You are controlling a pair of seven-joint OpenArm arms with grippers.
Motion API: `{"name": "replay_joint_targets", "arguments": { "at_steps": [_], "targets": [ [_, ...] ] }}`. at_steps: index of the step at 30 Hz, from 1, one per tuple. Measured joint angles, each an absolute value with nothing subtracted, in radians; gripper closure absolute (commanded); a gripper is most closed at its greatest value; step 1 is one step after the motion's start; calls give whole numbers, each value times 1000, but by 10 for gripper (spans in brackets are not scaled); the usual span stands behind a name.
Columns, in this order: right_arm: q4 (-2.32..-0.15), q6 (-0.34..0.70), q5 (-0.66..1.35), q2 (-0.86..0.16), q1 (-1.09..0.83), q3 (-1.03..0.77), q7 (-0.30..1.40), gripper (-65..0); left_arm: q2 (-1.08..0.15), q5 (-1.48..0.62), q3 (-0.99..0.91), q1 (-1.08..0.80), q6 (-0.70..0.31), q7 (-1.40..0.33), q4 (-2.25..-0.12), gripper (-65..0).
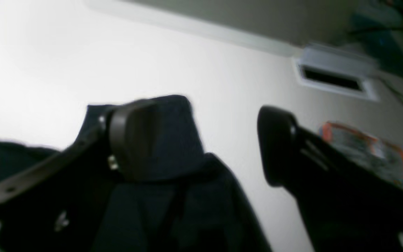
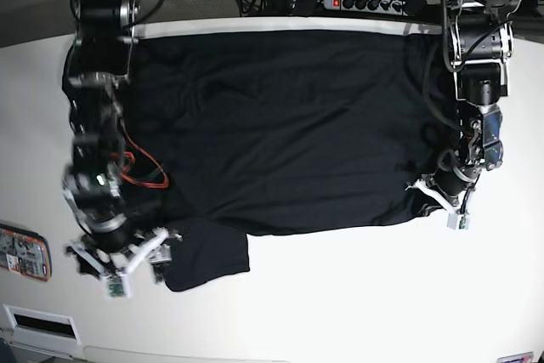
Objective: Fold the T-shirt properly
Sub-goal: 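Move the right gripper to the hem corner by the sleeve and grasp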
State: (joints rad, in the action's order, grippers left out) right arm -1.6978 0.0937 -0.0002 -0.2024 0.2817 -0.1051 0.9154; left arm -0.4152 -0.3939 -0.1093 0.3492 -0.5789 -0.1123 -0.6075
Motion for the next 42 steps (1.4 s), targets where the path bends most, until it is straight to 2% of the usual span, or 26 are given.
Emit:
{"name": "replay_joint_targets", "arguments": {
  "at_steps": [5, 17, 21, 26, 29, 31, 35, 42],
  "targets": [
    [-1393, 91, -7, -200, 371, -65, 899, -443, -416, -395, -110, 347, -584, -117, -609, 0],
    [-898, 90, -8, -202, 578, -64, 636, -443, -416, -394, -110, 347, -584, -116, -609, 0],
    [-712, 89, -7, -200, 640, -64, 514, -443, -416, -395, -110, 347, -585, -116, -609, 0],
    [-363, 88, -8, -198, 771, -64, 209, -443, -416, -398, -110, 345, -585, -115, -609, 0],
    [-195, 87, -8, -188, 786, -64, 143, -443, -416, -397, -110, 344, -585, -115, -609, 0],
    [-142, 89, 1, -181, 777, -65, 67, -443, -416, -397, -110, 344, -584, -115, -609, 0],
    [-141, 86, -8, -146, 801, -54, 43, -443, -416, -397, -110, 344, -585, -116, -609, 0],
    [-139, 89, 2, -66, 791, 215, 31, -443, -416, -398, -110, 344, -585, -115, -609, 0]
  ]
}}
